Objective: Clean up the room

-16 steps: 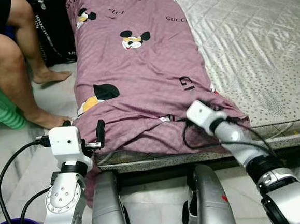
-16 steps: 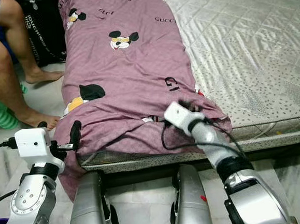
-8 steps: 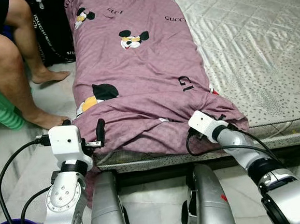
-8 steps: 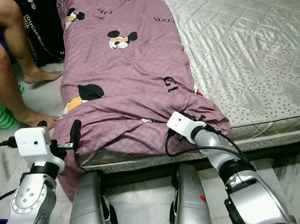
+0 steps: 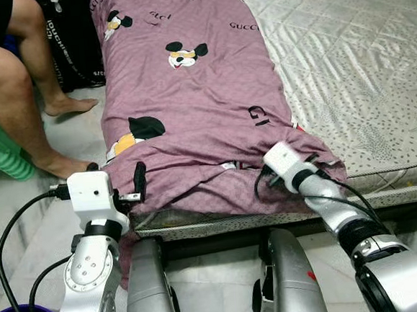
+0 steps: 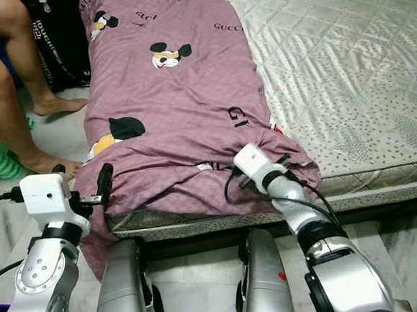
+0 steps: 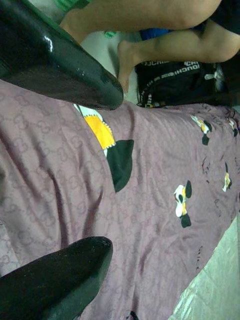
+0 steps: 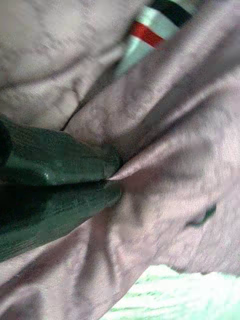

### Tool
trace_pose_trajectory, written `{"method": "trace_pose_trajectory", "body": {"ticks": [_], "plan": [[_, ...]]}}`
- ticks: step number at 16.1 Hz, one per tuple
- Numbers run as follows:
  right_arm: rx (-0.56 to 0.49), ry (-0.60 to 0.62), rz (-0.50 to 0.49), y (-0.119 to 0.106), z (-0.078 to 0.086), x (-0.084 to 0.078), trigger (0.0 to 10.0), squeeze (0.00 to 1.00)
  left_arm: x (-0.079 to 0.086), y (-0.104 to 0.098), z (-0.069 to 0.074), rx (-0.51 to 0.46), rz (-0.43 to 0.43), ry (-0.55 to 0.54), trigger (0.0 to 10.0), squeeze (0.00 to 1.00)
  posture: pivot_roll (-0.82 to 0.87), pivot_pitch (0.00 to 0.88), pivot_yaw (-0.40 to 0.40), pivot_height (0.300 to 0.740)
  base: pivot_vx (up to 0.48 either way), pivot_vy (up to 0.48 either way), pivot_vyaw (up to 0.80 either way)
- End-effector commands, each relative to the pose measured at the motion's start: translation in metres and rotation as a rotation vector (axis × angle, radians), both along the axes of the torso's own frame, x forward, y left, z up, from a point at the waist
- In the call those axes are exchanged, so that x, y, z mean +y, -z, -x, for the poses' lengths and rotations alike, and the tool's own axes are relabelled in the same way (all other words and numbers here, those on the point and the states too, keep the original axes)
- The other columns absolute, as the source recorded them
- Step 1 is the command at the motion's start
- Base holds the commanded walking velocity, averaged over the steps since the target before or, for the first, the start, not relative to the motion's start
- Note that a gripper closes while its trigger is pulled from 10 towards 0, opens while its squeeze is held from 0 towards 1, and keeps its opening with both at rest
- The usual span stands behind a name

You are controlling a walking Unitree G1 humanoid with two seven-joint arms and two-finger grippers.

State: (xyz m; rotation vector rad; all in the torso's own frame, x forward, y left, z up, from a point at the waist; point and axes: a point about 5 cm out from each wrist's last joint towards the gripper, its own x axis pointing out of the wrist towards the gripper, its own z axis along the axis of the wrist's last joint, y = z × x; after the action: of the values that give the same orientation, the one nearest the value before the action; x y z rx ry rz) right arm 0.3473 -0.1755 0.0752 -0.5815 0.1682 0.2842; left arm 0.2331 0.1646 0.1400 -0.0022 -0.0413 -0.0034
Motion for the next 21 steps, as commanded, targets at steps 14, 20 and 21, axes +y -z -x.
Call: {"method": "trace_pose_trajectory", "body": {"ticks": [14,20,21], "plan": [[0.219,-0.434,-0.734,-0.028,0.132,-0.007,0.0,0.0,0.006,0.003,-0.014,-0.014,-0.011,-0.004,10.0,0.0,-0.03,0.078,0.049,0.572,0.0,0.0,0.0],[0.693,-0.366,-0.48,0.04,0.218,-0.061,0.0,0.0,0.004,0.006,-0.024,-0.018,-0.007,0.02,10.0,0.0,-0.06,0.062,0.061,0.572,0.0,0.0,0.0],[0.666,-0.344,-0.401,0.045,0.215,-0.066,0.0,0.0,0.004,0.006,-0.024,-0.017,-0.007,0.02,10.0,0.0,-0.06,0.062,0.061,0.572,0.0,0.0,0.0]]}}
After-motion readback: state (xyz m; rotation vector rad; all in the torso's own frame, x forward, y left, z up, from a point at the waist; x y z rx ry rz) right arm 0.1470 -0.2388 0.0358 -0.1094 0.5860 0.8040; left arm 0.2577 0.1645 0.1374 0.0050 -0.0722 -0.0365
